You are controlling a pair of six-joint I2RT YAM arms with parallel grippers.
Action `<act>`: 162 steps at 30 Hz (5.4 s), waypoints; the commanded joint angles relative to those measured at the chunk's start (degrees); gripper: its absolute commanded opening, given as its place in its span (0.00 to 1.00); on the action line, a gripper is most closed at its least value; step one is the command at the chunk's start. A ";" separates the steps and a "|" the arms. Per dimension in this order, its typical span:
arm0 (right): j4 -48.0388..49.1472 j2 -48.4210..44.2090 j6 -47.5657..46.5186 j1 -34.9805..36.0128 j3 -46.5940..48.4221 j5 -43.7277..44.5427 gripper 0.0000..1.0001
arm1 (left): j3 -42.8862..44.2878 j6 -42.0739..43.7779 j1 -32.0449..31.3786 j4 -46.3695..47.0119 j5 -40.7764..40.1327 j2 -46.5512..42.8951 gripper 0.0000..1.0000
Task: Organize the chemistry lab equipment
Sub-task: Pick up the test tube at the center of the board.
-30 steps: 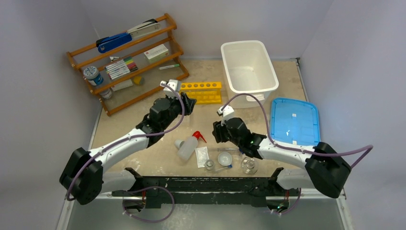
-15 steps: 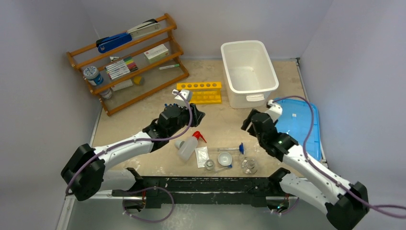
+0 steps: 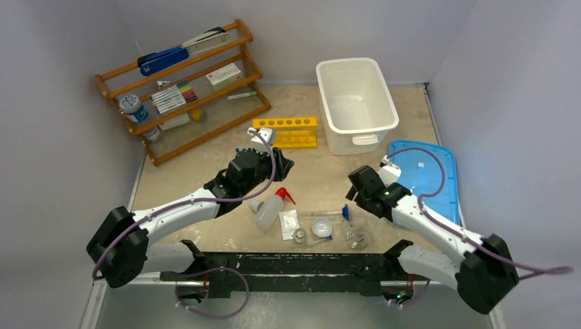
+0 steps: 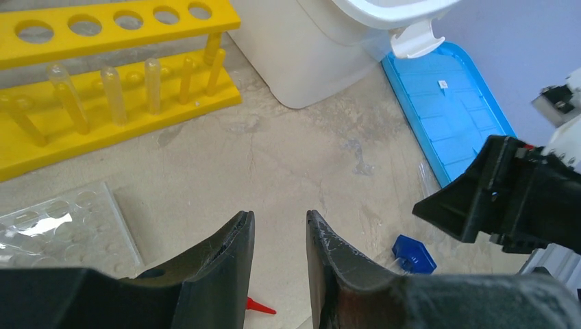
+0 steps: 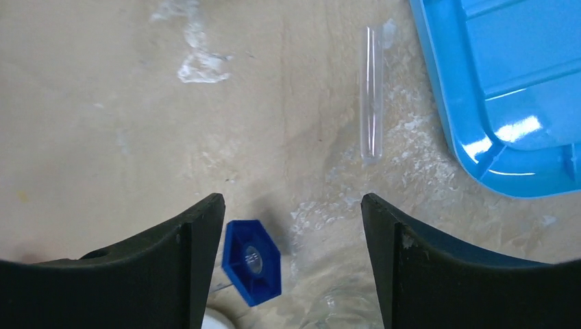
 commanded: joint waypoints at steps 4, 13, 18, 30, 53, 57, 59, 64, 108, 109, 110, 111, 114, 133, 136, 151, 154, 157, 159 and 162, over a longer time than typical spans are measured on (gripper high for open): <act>-5.05 6.47 7.47 -0.26 4.11 5.11 0.80 | 2.15 2.28 -0.27 1.19 -2.56 -1.64 0.33; -6.45 8.07 7.22 -4.20 5.09 7.08 0.78 | 0.88 -0.33 -0.23 4.20 0.91 -0.51 0.33; -4.18 13.28 1.26 -10.01 7.27 6.42 0.82 | 1.39 0.96 -0.26 3.17 0.01 -1.06 0.33; 6.22 16.91 -3.99 -13.16 4.72 -0.04 0.69 | 0.72 2.52 -0.26 2.44 -0.36 -0.84 0.33; 14.58 22.15 -3.92 -11.95 1.64 -1.15 0.34 | -0.04 2.40 -0.23 2.43 -1.34 -0.71 0.33; 16.23 21.61 -5.08 -10.46 1.28 -1.76 0.17 | 0.15 1.68 -0.18 2.70 -1.07 -0.62 0.33; 16.75 21.20 -6.14 -9.35 1.14 -1.57 0.08 | 0.55 1.31 -0.18 2.34 -0.98 -0.85 0.33; 13.08 19.20 -6.31 -3.05 3.13 4.11 0.00 | 1.70 -0.06 -0.10 1.43 -0.31 -1.82 0.33; 38.62 -6.05 -43.30 13.96 9.87 -35.42 0.00 | 2.78 -20.29 7.46 29.29 34.87 3.23 0.40; 38.80 -5.85 -43.25 14.34 9.96 -35.24 0.00 | 3.25 -20.51 7.62 29.74 35.17 3.67 0.40; 38.78 -5.66 -43.25 14.67 10.09 -34.99 0.00 | 3.82 -20.70 7.66 30.00 35.74 4.40 0.41; 38.79 -5.59 -43.29 14.97 10.25 -34.68 0.00 | 4.38 -20.83 7.69 30.12 36.39 4.86 0.40; 38.44 -5.90 -43.55 15.40 10.94 -34.35 0.00 | 4.69 -21.56 7.64 30.79 37.27 5.32 0.41; 31.02 -11.48 -46.50 15.59 14.13 -26.64 0.00 | 1.71 -28.54 7.71 40.27 42.81 4.51 0.44; 31.02 -11.33 -46.52 15.60 14.32 -26.66 0.00 | 1.95 -29.14 7.22 41.12 43.79 5.23 0.40; 30.91 -11.07 -46.94 15.60 14.92 -26.88 0.00 | 2.63 -28.31 5.97 40.02 44.54 7.39 0.18; 31.00 -10.70 -46.94 15.60 14.89 -26.92 0.00 | 2.80 -28.66 6.01 39.97 43.92 7.28 0.15; 31.02 -10.65 -46.79 15.60 14.79 -26.29 0.00 | 2.89 -29.38 6.04 40.04 42.78 7.39 0.09; 31.10 -10.81 -46.77 15.60 14.63 -25.83 0.08 | 2.72 -30.47 6.00 40.93 42.34 7.82 0.06; 31.11 -11.31 -46.68 15.60 14.38 -25.13 0.20 | 2.34 -33.18 6.13 44.19 41.76 8.90 0.03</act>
